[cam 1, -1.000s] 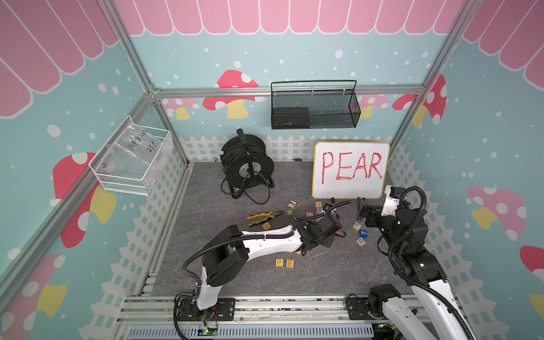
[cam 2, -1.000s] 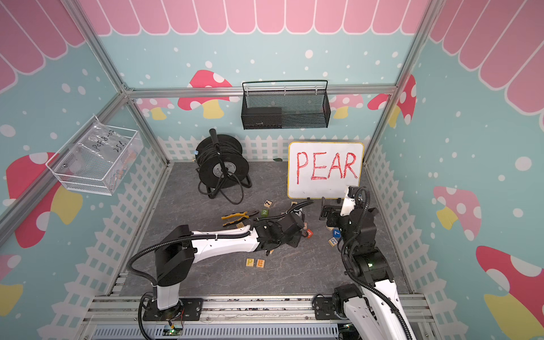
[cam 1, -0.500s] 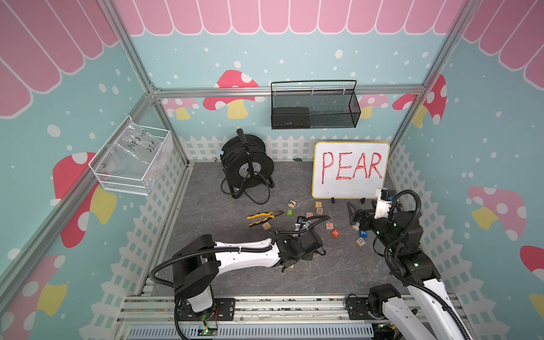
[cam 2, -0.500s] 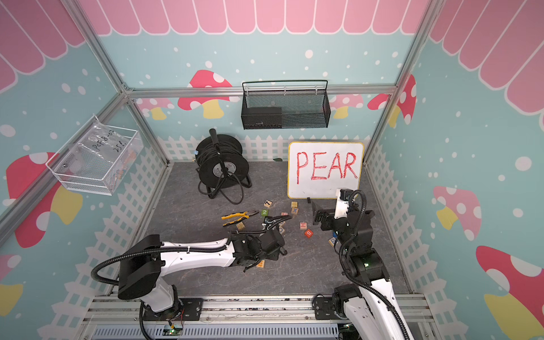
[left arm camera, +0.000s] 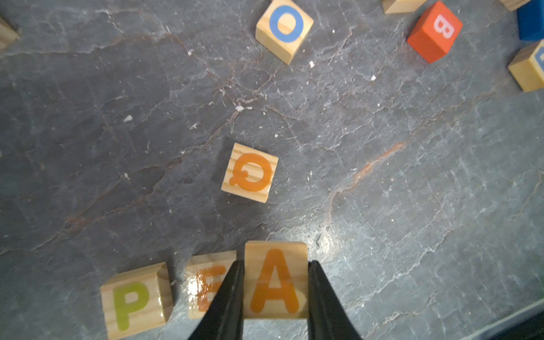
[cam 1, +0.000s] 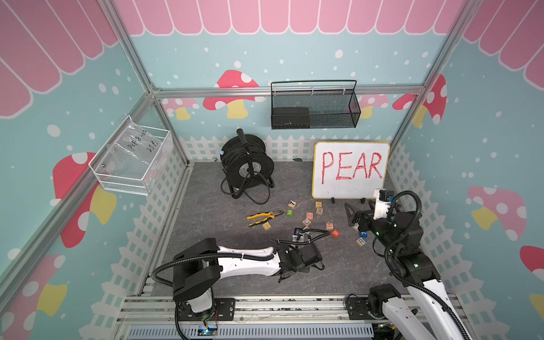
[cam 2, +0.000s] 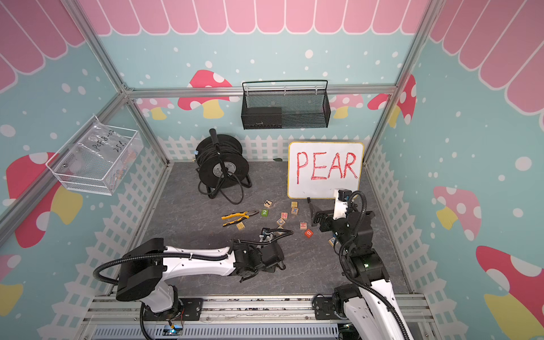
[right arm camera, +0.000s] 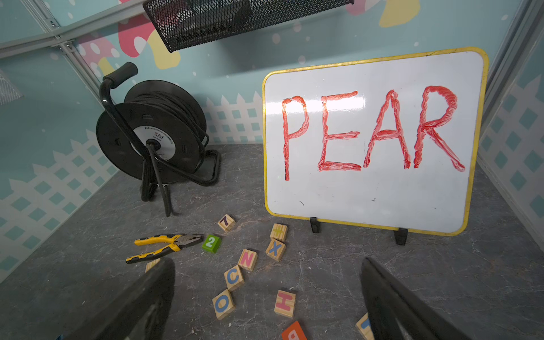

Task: Spell the uppercase word “pear” with letter blocks
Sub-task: Place the letter block at the center of the board.

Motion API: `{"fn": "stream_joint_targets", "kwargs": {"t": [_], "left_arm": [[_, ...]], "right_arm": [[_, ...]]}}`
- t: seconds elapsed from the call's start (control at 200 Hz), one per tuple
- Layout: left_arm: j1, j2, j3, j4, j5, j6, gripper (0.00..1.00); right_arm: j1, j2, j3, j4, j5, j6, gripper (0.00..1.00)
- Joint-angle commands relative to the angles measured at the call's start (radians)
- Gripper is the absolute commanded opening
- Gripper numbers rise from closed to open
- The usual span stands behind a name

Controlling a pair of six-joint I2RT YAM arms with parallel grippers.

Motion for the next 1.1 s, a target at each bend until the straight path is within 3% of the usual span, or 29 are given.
{"fn": "stream_joint_targets", "kwargs": {"t": [0.0,0.34,1.096], "left_arm": [[-0.007,0.018,-0.003,-0.014,0.03,-0.027,0.24],[-0.008,0.063,0.005,-0.032,0.09,-0.023,0.23],[0.017,0.117,0.034,-0.048,0.109,-0.019,0.28]], "right_arm": [[0.005,-0.008,-0.011,0.018,-0.005,-0.008,0.99],[0.004,-0.002,-0.011,0.019,0.014,-0.006,0.99],[0.004,-0.007,-0.009,0.015,0.039,-0.009,0.99]]}}
